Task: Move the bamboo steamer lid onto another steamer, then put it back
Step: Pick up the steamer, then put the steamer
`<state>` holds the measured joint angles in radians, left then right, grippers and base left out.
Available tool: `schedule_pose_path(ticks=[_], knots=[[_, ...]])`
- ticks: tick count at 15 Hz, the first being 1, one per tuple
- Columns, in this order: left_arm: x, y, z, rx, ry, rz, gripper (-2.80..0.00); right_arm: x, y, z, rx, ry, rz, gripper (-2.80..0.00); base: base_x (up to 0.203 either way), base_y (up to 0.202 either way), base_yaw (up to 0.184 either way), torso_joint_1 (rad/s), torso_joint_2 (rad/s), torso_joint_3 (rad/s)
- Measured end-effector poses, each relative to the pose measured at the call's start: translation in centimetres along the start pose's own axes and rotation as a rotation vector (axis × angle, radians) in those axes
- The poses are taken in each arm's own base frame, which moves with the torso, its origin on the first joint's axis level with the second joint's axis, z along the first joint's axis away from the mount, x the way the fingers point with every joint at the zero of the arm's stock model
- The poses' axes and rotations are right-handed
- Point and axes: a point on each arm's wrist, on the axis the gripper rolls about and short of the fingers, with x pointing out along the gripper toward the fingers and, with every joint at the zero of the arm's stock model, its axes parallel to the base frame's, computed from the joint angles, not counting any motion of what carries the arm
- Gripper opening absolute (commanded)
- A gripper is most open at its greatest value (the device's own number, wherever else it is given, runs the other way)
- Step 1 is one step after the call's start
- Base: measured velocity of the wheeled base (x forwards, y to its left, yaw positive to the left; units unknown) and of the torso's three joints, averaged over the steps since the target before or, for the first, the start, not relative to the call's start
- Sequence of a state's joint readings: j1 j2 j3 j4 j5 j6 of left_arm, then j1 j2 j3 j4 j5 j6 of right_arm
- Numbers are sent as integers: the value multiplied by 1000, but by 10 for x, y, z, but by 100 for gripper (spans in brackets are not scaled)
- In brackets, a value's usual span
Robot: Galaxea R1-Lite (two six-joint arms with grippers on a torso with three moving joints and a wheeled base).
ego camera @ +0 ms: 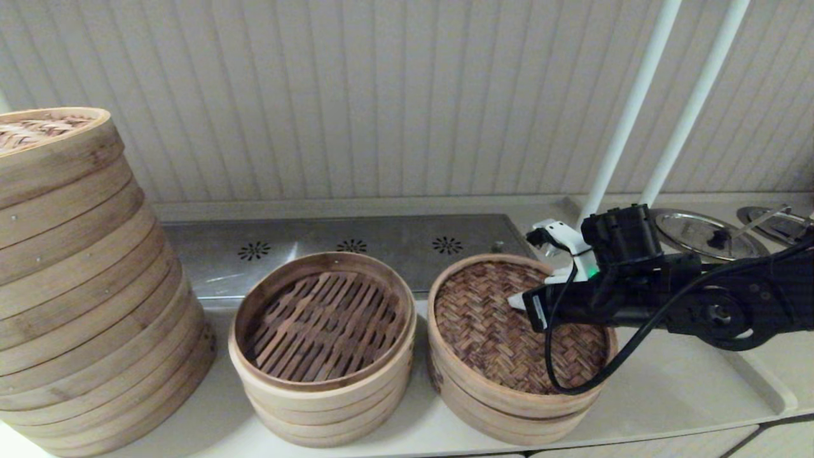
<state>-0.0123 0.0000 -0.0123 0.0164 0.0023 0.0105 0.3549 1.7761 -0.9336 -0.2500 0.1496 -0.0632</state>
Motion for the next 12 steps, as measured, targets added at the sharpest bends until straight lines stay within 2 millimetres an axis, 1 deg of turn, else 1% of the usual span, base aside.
schedule_pose_path(ticks=[12], knots=[[0,0,0,0,-1,0,-280,-19,2,14,-10,-73,-1,-280,0,0,0,0,0,0]])
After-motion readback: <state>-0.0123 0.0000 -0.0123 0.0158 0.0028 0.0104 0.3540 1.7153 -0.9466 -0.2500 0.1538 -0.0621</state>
